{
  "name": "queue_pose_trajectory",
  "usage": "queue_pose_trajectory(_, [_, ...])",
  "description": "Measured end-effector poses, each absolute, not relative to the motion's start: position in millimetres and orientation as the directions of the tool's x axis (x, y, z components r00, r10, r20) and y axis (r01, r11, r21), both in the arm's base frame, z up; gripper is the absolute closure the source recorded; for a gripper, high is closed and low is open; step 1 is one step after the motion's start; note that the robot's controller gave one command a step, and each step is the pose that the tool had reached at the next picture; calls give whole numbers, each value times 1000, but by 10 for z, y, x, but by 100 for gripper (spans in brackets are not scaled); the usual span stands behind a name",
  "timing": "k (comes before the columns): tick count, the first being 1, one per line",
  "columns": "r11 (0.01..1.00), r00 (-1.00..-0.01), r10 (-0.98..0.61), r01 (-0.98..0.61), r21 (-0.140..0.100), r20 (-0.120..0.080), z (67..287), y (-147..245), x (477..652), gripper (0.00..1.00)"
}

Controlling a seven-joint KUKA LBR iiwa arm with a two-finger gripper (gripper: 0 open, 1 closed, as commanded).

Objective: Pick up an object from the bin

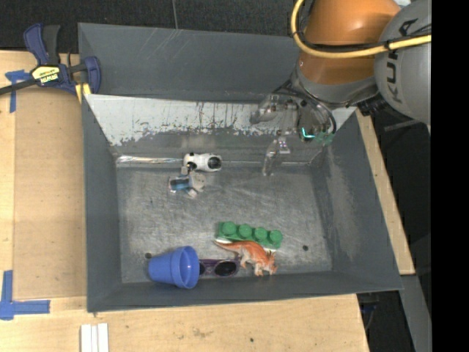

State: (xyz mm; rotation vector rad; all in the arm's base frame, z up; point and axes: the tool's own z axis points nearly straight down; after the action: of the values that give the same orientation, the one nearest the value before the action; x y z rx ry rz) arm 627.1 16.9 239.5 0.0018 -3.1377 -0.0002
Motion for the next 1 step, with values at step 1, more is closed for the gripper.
queue_pose_trajectory(1, [1000, -1000, -1, -1, 0, -5, 2444, 170, 6285, 0])
